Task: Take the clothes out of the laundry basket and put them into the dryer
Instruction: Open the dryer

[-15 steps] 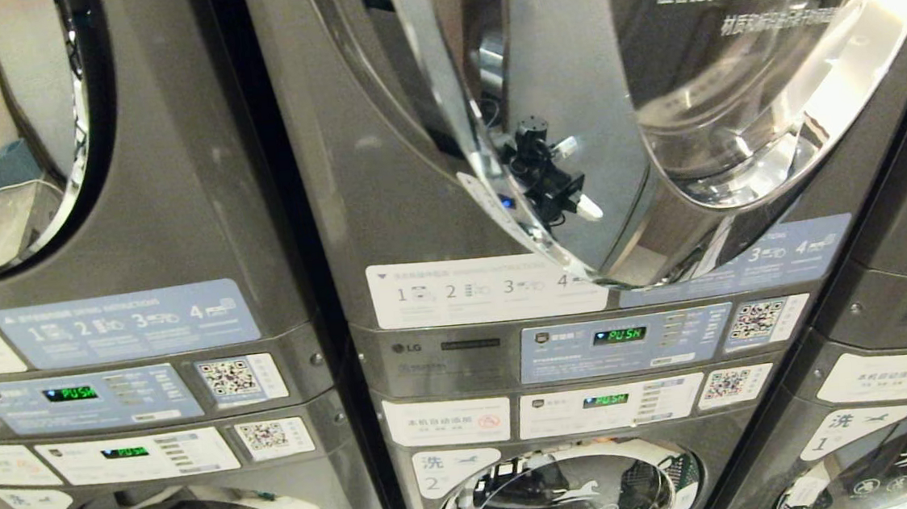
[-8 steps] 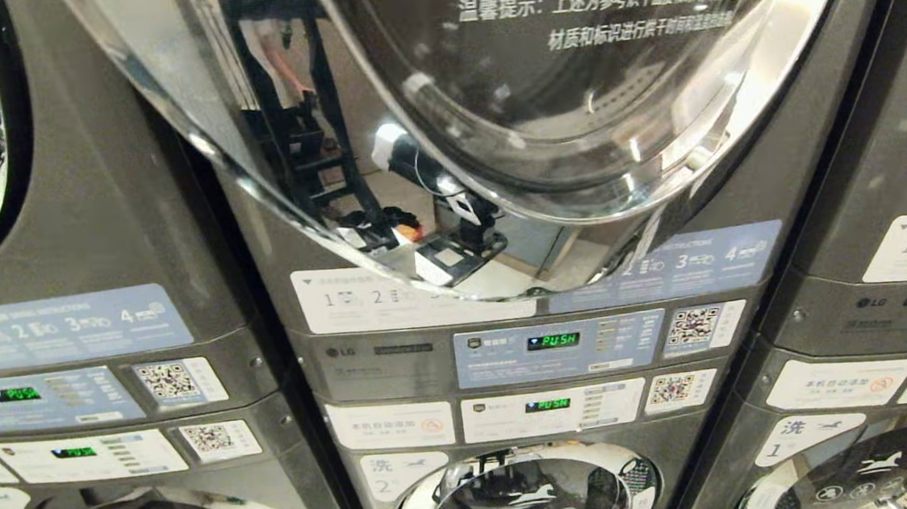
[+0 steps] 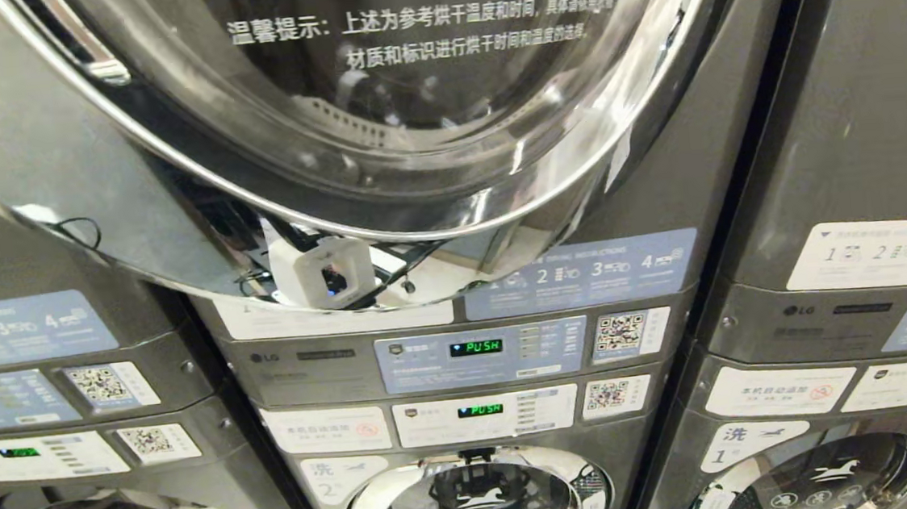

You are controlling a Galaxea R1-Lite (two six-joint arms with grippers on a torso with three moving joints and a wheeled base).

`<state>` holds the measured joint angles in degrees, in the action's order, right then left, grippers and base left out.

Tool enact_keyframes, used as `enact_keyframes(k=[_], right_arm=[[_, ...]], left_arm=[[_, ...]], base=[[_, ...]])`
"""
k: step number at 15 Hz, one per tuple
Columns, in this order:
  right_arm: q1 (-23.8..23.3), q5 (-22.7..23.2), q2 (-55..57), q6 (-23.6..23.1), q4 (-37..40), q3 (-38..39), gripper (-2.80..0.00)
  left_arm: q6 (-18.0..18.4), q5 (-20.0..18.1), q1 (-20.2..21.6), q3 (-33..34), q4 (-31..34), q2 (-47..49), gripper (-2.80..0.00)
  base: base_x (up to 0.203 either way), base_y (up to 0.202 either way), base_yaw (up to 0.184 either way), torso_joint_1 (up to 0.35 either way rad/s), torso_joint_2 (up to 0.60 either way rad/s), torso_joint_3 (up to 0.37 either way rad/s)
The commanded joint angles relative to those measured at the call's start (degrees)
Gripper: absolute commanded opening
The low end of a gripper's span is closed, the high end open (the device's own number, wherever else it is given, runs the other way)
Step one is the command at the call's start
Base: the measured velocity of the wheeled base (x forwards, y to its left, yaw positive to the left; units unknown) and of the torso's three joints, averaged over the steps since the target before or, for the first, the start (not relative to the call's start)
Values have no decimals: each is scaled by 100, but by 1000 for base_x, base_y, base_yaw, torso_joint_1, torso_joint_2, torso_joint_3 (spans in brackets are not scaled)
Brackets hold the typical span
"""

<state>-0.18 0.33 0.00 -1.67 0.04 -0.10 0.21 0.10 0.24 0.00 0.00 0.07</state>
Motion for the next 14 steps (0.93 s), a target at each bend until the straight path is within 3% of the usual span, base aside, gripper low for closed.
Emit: enact_keyframes(k=[1, 5, 8, 14], right_arm=[[1, 2, 9, 0, -4, 1, -280], [1, -23, 9, 141, -13, 1, -280], [1, -24, 9, 141, -21, 10, -280], [1, -21, 9, 137, -21, 9, -280]], left_arm=[[-3, 7, 2, 9, 3, 1, -280], [-3, 3, 2, 5, 3, 1, -280], [-3, 4, 2, 7, 0, 1, -280], [-12, 2, 2, 8, 0, 1, -280]], base=[[0, -195, 1, 2, 4, 2], [0, -155, 1, 4, 2, 1], [0, 0, 0, 0, 0, 0], [-174, 1, 4, 0, 5, 3]])
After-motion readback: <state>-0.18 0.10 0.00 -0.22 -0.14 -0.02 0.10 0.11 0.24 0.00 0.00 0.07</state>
